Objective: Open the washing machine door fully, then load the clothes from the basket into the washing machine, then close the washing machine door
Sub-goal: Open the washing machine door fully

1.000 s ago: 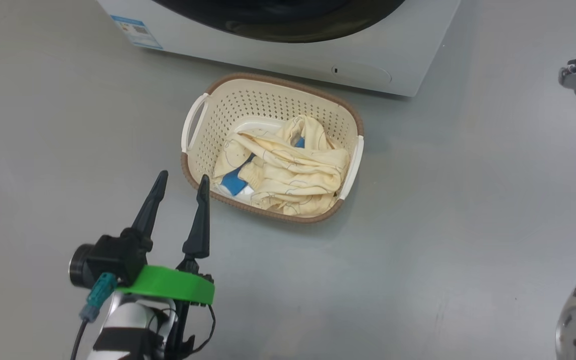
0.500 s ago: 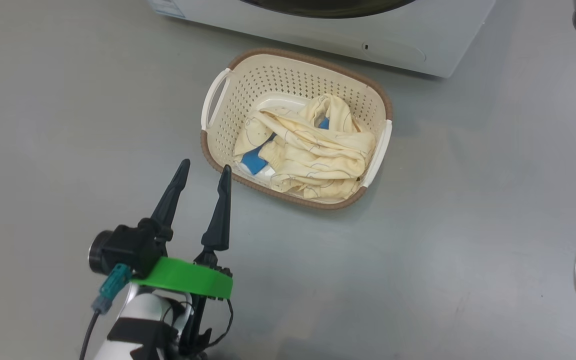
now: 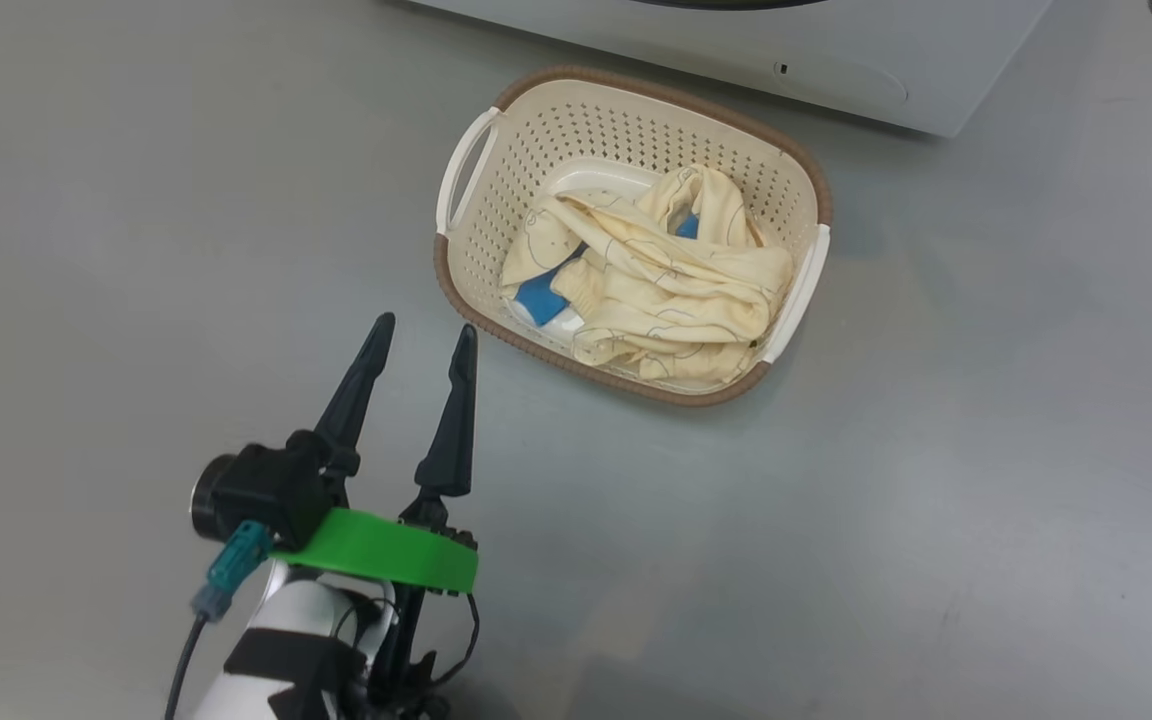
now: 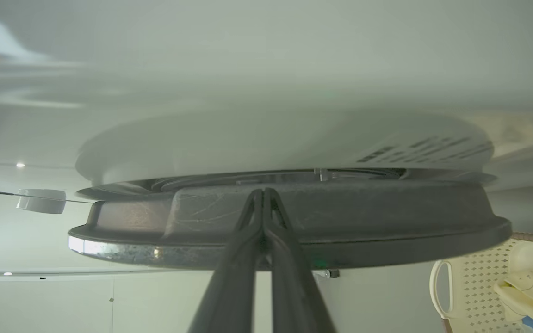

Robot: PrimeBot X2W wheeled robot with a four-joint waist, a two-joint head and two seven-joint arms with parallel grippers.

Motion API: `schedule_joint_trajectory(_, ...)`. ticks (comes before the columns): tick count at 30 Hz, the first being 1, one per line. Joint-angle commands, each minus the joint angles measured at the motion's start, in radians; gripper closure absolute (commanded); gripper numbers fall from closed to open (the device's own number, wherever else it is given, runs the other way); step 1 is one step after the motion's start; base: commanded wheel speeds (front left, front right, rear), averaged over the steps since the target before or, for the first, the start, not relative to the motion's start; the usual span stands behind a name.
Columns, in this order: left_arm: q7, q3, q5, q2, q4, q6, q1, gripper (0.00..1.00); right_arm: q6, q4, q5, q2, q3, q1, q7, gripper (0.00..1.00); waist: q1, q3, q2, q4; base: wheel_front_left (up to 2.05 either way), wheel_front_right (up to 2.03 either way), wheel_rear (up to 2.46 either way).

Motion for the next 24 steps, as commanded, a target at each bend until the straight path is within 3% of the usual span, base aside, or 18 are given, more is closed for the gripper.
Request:
schedule_joint_trajectory(1, -0.011, 0.027, -0.009, 0.014, -0.033, 0.007, -0.024, 0.0, -0.002, -0.01, -0.012, 0.015, 0.0, -0.082, 0.007, 1.0, -0.0001, 0.01, 0.0, 0.007, 0.0, 0.0, 0.0)
schedule_joint_trajectory(24, -0.011, 0.012, -0.028, 0.013, -0.043, 0.012, -0.035, 0.0, -0.002, 0.148, -0.101, 0.008, -0.034, -0.229, 0.033, 1.0, -0.0001, 0.05, 0.0, 0.049, 0.0, 0.0, 0.0)
